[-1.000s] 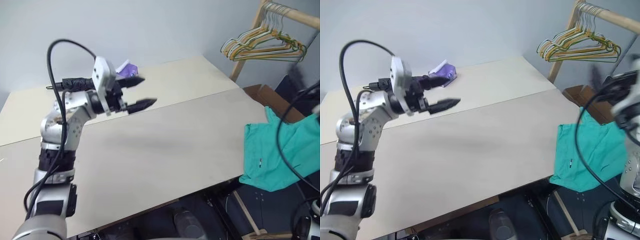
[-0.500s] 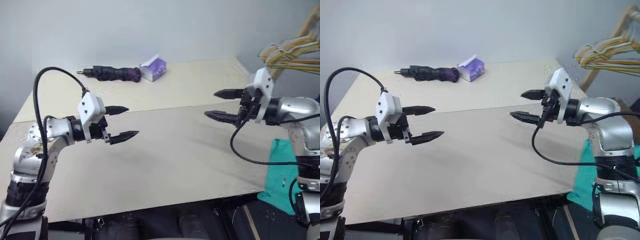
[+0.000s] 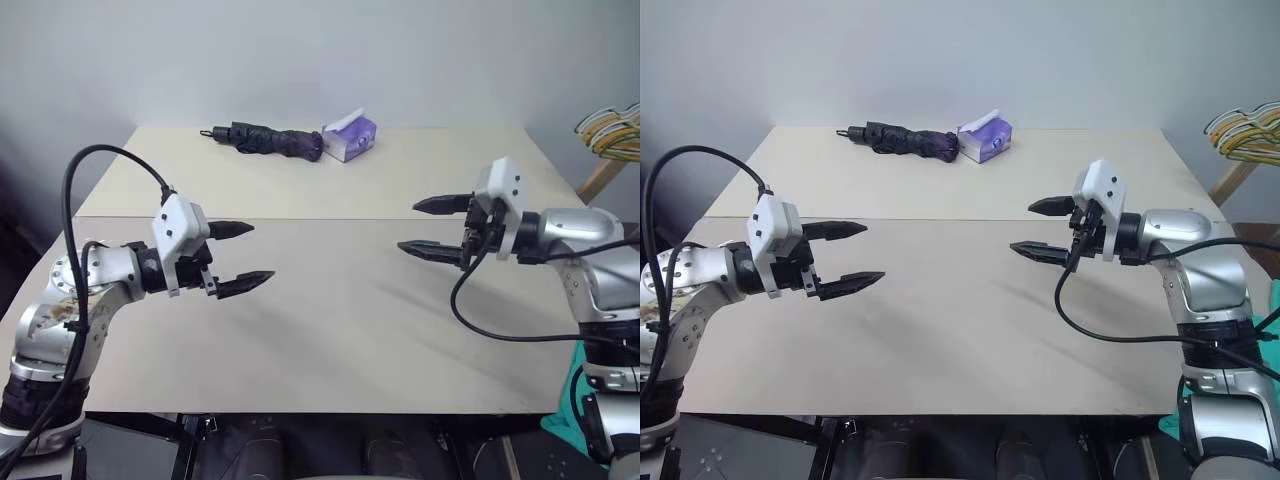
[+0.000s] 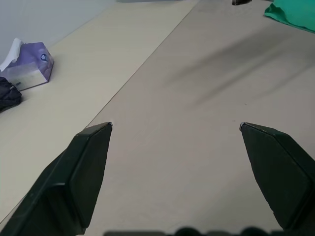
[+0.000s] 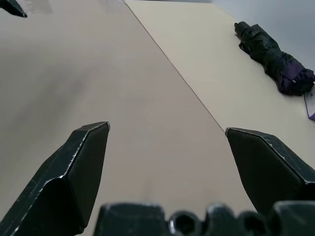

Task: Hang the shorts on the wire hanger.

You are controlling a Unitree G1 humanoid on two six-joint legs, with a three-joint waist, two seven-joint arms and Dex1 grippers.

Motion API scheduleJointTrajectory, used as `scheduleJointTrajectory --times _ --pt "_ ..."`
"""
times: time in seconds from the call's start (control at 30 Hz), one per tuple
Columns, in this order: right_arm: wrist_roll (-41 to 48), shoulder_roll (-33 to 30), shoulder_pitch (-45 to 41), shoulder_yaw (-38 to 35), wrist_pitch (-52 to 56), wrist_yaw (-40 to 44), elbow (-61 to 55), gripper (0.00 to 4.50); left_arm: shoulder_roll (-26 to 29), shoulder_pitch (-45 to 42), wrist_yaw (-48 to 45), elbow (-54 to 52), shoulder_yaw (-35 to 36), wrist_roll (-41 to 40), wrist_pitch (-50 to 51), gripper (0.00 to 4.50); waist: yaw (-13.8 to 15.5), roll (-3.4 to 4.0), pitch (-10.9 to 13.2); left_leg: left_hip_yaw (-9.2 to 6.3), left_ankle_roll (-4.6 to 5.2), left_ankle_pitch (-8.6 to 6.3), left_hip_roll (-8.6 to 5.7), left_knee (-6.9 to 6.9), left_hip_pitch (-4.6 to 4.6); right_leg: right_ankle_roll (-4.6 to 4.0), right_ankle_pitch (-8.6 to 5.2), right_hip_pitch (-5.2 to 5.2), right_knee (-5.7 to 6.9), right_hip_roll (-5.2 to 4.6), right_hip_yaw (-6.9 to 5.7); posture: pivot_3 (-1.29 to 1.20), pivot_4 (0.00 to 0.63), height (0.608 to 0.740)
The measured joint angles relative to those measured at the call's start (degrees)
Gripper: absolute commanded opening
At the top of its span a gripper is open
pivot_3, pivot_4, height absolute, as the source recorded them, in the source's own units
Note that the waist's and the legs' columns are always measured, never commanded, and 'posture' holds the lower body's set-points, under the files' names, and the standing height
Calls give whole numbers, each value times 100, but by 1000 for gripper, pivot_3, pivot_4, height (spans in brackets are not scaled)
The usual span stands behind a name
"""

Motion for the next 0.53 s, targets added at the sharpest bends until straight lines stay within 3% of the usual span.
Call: scheduleJointTrajectory --times 0.53 --pt "113 -145 783 -429 25 -239 -743 4463 -4 -111 119 -1 91 -207 104 4500 -11 -7 -8 -1 -1 1 1 1 3 0 1 2 3 1 -2 56 37 740"
